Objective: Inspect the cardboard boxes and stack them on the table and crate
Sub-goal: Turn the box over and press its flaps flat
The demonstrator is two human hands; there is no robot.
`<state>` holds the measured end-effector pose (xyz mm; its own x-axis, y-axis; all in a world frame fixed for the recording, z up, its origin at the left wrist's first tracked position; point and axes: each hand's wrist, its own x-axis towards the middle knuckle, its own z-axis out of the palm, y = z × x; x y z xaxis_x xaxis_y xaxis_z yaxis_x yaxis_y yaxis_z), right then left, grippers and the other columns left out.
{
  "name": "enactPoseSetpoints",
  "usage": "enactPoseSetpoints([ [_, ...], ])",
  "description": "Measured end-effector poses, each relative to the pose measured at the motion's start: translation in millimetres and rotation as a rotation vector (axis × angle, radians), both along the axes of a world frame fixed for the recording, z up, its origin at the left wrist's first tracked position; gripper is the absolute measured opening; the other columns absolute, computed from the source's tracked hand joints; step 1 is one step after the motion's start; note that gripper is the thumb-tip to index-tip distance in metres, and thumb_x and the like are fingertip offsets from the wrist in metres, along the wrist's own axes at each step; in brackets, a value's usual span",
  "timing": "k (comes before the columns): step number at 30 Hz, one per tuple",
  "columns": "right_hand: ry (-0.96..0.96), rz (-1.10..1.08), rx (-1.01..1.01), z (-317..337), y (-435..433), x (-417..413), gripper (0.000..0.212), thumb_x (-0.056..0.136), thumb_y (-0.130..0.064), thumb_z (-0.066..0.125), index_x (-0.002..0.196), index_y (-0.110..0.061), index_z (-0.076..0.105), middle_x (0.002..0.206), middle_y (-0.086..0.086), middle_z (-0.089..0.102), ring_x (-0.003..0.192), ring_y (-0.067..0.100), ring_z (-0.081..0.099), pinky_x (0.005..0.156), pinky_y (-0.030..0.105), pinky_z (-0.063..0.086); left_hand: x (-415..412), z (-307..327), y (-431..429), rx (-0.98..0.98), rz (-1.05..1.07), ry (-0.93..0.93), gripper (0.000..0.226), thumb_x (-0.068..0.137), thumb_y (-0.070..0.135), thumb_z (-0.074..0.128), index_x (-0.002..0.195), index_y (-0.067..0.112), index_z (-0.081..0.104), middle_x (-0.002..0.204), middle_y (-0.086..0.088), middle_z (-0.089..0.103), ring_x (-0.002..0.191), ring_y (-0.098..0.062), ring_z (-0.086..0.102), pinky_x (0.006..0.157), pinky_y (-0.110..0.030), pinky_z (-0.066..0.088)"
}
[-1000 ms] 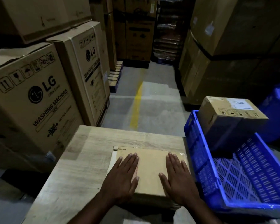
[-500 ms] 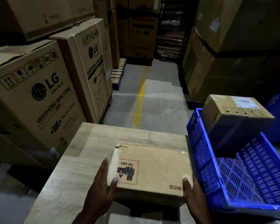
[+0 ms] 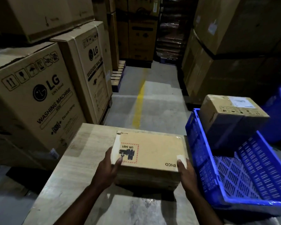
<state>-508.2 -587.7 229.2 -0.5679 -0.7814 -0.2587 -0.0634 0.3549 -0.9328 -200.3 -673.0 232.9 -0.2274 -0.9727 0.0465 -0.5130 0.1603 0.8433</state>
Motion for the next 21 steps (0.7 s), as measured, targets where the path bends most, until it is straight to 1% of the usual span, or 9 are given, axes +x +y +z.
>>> enactPoseSetpoints([
  [4, -0.040, 0.045, -0.017, 3.6, -25.9, -7.4, 0.040, 0.098, -0.043, 0.054, 0.132, -0.021, 0.055, 0.111, 0.000, 0.071, 0.097, 0.015, 0.070, 0.088, 0.041, 0.057, -6.6, 5.9, -30.4, 0.076, -0.025, 0.030, 0.062, 0.091, 0.058, 0.055, 0.142, 0.035, 0.030, 0.121, 0.013, 0.060, 0.101, -0.003, 0.062, 0.080, -0.018, 0.052],
  [7, -0.126, 0.035, -0.065, 8.4, -23.0, -6.6, 0.038, 0.096, -0.038, 0.057, 0.130, -0.020, 0.055, 0.112, 0.002, 0.071, 0.095, 0.012, 0.071, 0.076, 0.027, 0.056, 5.7, -13.5, -42.5, 0.194, 0.009, 0.209, 0.098, 0.065, 0.073, 0.072, 0.143, 0.024, 0.038, 0.126, 0.008, 0.063, 0.110, -0.009, 0.063, 0.091, -0.033, 0.054],
  [8, -0.143, 0.026, -0.073, 7.9, -15.6, -4.6, 0.037, 0.096, -0.034, 0.058, 0.130, -0.018, 0.055, 0.113, 0.003, 0.071, 0.093, 0.008, 0.071, 0.072, 0.020, 0.055, 10.4, -26.6, -40.8, 0.258, 0.023, 0.254, 0.100, 0.060, 0.072, 0.077, 0.140, 0.022, 0.044, 0.126, 0.006, 0.065, 0.114, -0.013, 0.063, 0.095, -0.038, 0.054],
  [10, -0.147, 0.042, -0.073, 6.5, -0.8, 1.7, 0.031, 0.097, -0.023, 0.058, 0.127, -0.016, 0.054, 0.113, -0.001, 0.068, 0.091, 0.001, 0.068, 0.067, 0.013, 0.051, 13.3, -43.4, -29.9, 0.328, 0.001, 0.179, 0.070, 0.070, 0.059, 0.079, 0.128, 0.026, 0.057, 0.122, 0.005, 0.069, 0.116, -0.018, 0.063, 0.096, -0.039, 0.053],
  [12, -0.122, 0.066, -0.062, 6.2, 4.6, 6.1, 0.029, 0.097, -0.016, 0.058, 0.126, -0.015, 0.055, 0.112, -0.004, 0.068, 0.096, 0.003, 0.065, 0.069, 0.014, 0.049, 8.0, -48.0, -23.1, 0.253, 0.045, 0.079, 0.033, 0.090, 0.035, 0.068, 0.120, 0.023, 0.062, 0.116, 0.002, 0.070, 0.112, -0.024, 0.065, 0.085, -0.031, 0.051],
  [13, -0.101, 0.067, -0.061, 5.7, 0.2, 5.1, 0.030, 0.096, -0.015, 0.059, 0.126, -0.015, 0.057, 0.112, -0.003, 0.068, 0.101, 0.008, 0.065, 0.072, 0.016, 0.049, 3.4, -43.6, -24.6, 0.205, 0.105, 0.055, 0.026, 0.095, 0.029, 0.062, 0.119, 0.019, 0.063, 0.111, -0.002, 0.071, 0.107, -0.026, 0.066, 0.078, -0.029, 0.049],
  [17, 0.097, 0.108, -0.063, 22.0, -28.2, -3.4, 0.050, 0.082, -0.043, 0.062, 0.128, -0.027, 0.055, 0.117, -0.004, 0.067, 0.105, 0.017, 0.064, 0.089, 0.044, 0.054, -16.2, 4.7, -38.8, 0.033, 0.250, 0.070, 0.032, 0.097, 0.045, 0.053, 0.099, 0.017, 0.068, 0.088, -0.003, 0.071, 0.083, -0.020, 0.065, 0.066, -0.032, 0.048],
  [19, 0.149, 0.090, -0.069, 39.2, -43.3, -6.6, 0.047, 0.086, -0.035, 0.064, 0.129, -0.025, 0.048, 0.117, -0.005, 0.062, 0.104, 0.017, 0.062, 0.089, 0.042, 0.053, -19.4, 25.8, -50.8, -0.014, 0.253, 0.003, 0.034, 0.097, 0.048, 0.053, 0.094, 0.017, 0.068, 0.085, 0.001, 0.069, 0.078, -0.017, 0.062, 0.066, -0.033, 0.048],
  [21, 0.167, 0.015, -0.067, 48.2, -57.0, -12.0, 0.042, 0.091, -0.021, 0.066, 0.128, -0.014, 0.046, 0.115, -0.001, 0.057, 0.105, 0.019, 0.058, 0.087, 0.038, 0.050, -17.2, 39.0, -63.1, -0.052, 0.229, -0.101, 0.035, 0.097, 0.047, 0.052, 0.091, 0.016, 0.069, 0.083, 0.001, 0.069, 0.077, -0.019, 0.061, 0.065, -0.030, 0.045],
])
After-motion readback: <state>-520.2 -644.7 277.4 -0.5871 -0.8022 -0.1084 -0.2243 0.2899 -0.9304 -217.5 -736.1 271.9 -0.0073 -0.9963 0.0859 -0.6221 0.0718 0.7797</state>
